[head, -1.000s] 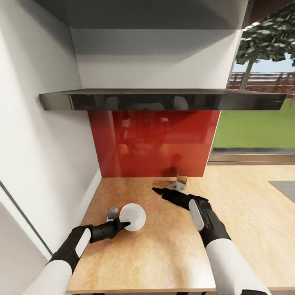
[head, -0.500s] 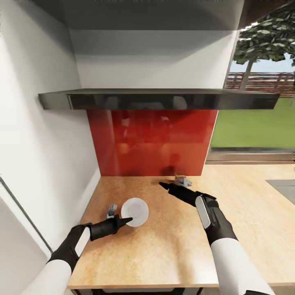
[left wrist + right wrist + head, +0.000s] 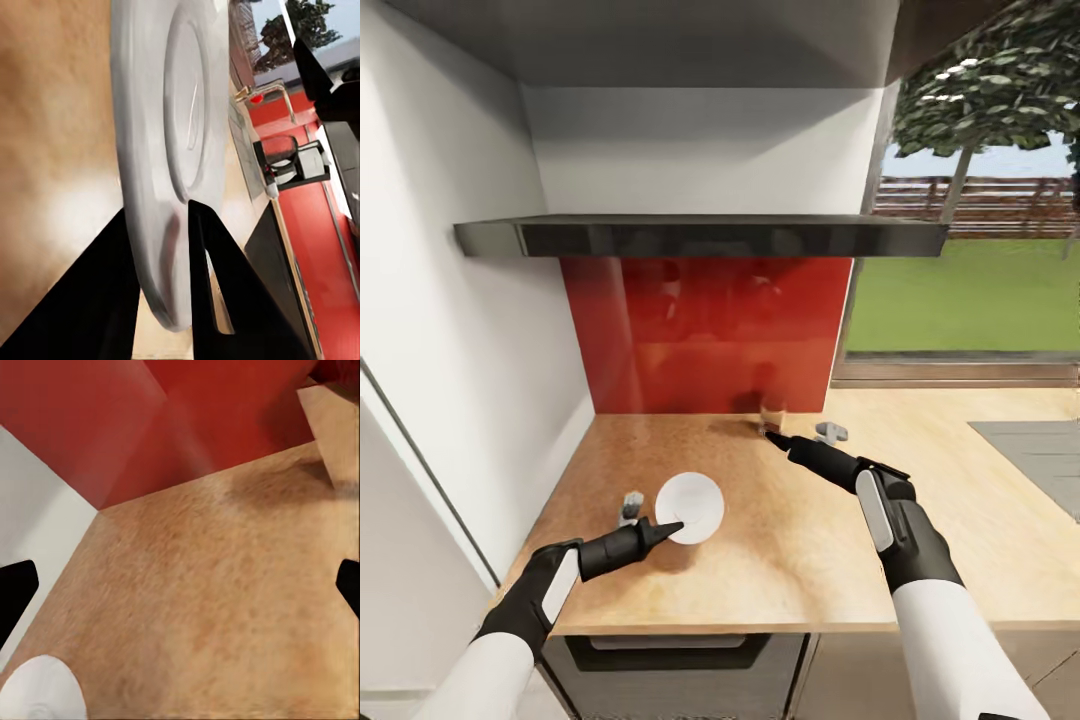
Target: Set up a coffee station on the kitchen countertop: keep the coffee maker on the countertop, move the bottle of coffee from the kitchen shelf to the counter next to the coffee maker, place a paper coffee filter on top of the coffee maker, put the saucer next to the coffee maker with the coffee cup on the saucer, and place the electric kettle next to the coffee maker.
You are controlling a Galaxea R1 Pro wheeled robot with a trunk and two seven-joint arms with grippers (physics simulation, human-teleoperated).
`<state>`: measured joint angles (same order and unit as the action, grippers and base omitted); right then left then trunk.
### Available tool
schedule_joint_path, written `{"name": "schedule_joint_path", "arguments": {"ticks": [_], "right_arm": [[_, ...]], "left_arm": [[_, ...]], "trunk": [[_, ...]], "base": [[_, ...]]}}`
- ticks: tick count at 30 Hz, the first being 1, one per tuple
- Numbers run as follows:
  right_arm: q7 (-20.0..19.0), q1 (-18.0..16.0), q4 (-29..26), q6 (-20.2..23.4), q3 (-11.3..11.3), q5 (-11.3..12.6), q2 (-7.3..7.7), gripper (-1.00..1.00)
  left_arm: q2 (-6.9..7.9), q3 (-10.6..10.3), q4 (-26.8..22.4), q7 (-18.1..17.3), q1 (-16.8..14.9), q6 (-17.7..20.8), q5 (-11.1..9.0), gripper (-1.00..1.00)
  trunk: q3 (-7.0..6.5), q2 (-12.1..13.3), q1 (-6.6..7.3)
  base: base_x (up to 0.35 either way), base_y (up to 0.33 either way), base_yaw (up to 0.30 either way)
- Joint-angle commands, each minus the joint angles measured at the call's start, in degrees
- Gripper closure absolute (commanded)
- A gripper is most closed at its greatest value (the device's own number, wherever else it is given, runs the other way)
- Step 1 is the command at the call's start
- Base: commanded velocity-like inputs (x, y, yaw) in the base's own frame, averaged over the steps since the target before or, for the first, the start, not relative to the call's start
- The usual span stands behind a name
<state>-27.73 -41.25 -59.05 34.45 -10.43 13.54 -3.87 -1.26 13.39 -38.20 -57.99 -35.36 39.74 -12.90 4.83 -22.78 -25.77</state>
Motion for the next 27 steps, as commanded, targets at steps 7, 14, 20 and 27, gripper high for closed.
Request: {"name": "schedule_joint_path", "arguments": {"ticks": [7,14,20,27], "right_arm": [[-0.1,-0.1,0.0,0.4,-0.2,0.3,-0.08,-1.00],[-0.1,-0.1,0.1,0.5,-0.2,0.3,-0.16,-1.00],[-0.1,-0.1,0.1,0.5,-0.2,0.3,-0.17,-1.00],[-0.1,-0.1,0.1,0.5,-0.2,0.3,-0.17,-1.00]], "left_arm": [[0.02,0.2,0.0,-1.8,0.0,0.2,0.2,1.00],[0.07,0.3,0.0,-2.1,0.0,0.2,0.1,1.00],[0.11,0.3,0.0,-2.1,0.1,0.2,0.1,1.00],[0.12,0.3,0.0,-2.1,0.0,0.3,0.1,1.00]], "trunk": [[0.08,-0.1,-0.01],[-0.16,-0.1,-0.01],[-0.40,-0.1,-0.01],[-0.66,-0.1,-0.01]], "base": [[-0.263,-0.190,-0.041],[-0.263,-0.190,-0.213],[-0.263,-0.190,-0.235],[-0.214,-0.191,-0.243]]}}
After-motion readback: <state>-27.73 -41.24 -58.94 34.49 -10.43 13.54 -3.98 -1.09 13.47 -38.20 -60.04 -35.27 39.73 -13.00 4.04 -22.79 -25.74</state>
